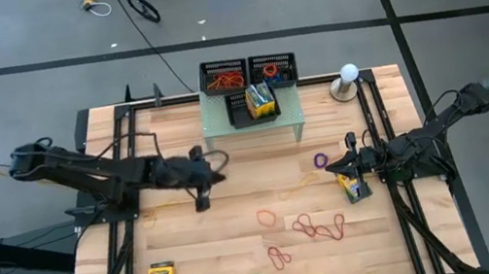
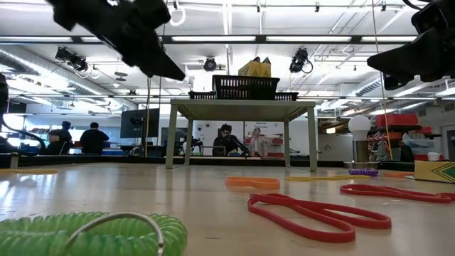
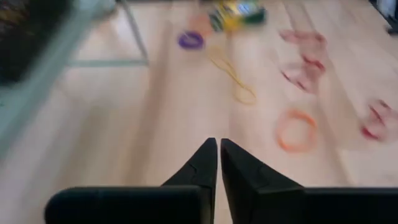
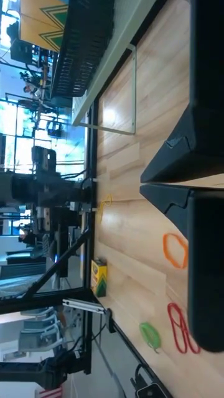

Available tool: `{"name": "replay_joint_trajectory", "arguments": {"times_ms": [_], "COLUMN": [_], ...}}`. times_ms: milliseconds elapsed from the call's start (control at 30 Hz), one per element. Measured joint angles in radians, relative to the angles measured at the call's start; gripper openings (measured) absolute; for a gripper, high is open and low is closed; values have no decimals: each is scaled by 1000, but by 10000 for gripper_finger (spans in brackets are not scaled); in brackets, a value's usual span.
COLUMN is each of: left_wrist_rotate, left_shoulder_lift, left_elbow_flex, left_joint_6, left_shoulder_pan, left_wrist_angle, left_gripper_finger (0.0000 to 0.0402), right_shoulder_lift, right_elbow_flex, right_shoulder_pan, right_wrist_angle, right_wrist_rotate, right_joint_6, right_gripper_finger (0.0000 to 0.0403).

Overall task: Pick & Place Office Desk Supplies
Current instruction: Put the yellow rubberband into the top left black bin

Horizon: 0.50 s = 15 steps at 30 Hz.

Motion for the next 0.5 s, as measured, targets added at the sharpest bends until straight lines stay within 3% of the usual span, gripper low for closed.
{"name": "replay_joint_trajectory", "arguments": {"times_ms": [133,267,500], "left_wrist_rotate": [-26,-139,-234], "left_shoulder_lift": [0,2,3], "left_elbow_flex": [26,26,26], "left_joint_6": [-91,-205,-343], "left_shoulder_pan": [-98,-193,-341], "left_wrist_angle": [-150,-253,-304], "left_gripper_finger": [29,55,107], "right_shoulder_lift": [0,0,0], "right_elbow_flex": [0,0,0], "right_shoulder_pan": [0,0,0], "right_wrist_angle": [0,0,-1], "right_wrist_rotate": [0,0,3], "right_joint_6": [0,0,0], "right_gripper_finger": [25,25,25]}}
